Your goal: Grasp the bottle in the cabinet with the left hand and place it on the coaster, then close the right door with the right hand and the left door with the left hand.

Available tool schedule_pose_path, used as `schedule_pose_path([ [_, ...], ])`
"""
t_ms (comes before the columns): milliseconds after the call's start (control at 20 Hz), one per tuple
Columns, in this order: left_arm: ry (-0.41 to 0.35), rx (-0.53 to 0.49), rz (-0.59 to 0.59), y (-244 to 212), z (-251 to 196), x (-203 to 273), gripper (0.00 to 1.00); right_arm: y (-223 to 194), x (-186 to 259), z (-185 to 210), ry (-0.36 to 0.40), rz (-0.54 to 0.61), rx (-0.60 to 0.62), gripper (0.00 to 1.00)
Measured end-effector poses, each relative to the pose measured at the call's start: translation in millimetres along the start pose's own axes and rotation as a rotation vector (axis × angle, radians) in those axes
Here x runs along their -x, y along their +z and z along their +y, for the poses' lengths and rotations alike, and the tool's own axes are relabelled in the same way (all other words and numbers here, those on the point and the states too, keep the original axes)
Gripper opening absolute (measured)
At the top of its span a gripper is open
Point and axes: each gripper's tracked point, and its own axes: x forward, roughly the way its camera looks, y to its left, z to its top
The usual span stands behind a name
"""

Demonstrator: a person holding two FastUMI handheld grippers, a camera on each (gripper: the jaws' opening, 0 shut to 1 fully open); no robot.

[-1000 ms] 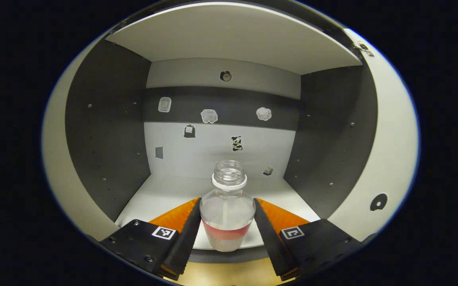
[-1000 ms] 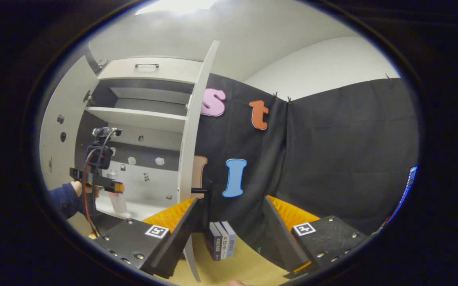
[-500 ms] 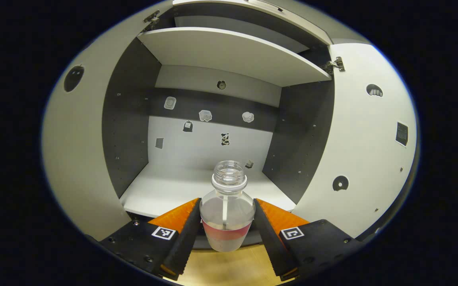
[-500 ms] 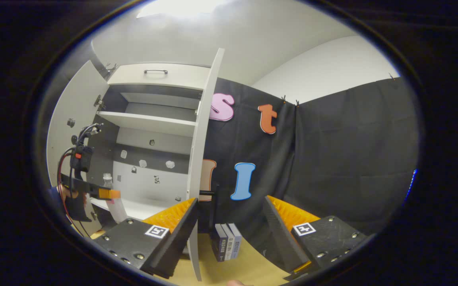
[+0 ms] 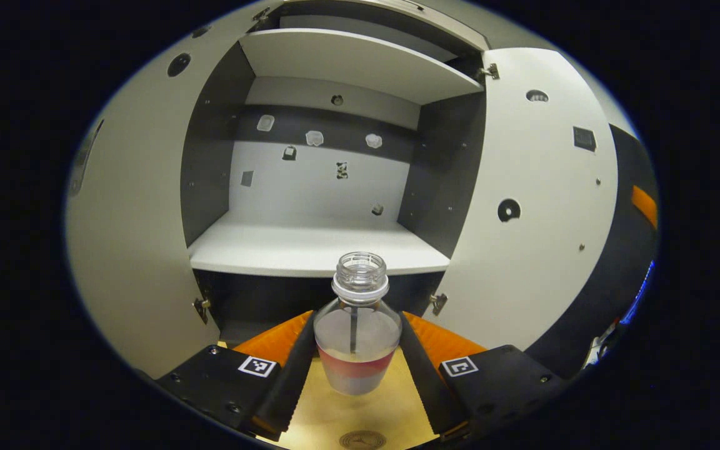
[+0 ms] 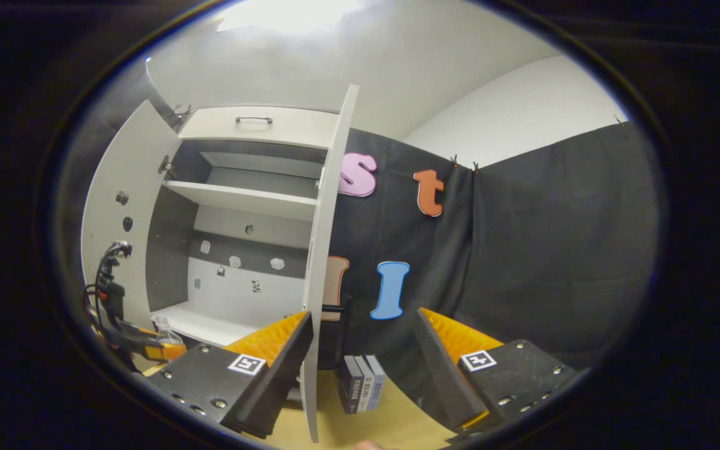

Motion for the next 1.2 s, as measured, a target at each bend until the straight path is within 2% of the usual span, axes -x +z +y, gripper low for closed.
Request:
schedule_pose_path([
  [300, -0.021, 0.035, 0.102, -92, -2, 10, 0.81, 0, 2, -4, -0.007, -0.004, 0.015, 0.98],
  [700, -0.06, 0.143, 0.229, -180, -5, 15, 0.82, 1, 1, 3, 0.008, -0.015, 0.048, 0.98],
  [950, -0.057, 0.157, 0.281, -212, -6, 21, 0.82, -1, 1, 6, 0.015, -0.015, 0.07, 0.98],
  [1000, -0.058, 0.153, 0.28, -216, -6, 22, 0.84, -1, 0, 6, 0.015, -0.014, 0.069, 0.98],
  [1100, -0.059, 0.138, 0.281, -223, -7, 21, 0.82, -1, -1, 7, 0.017, -0.011, 0.064, 0.98],
  [1150, -0.062, 0.127, 0.286, -226, -8, 22, 0.82, -3, -2, 7, 0.018, -0.008, 0.062, 0.95],
  [1200, -0.063, 0.111, 0.282, -229, -10, 22, 0.82, -3, -2, 6, 0.019, -0.007, 0.06, 0.98],
])
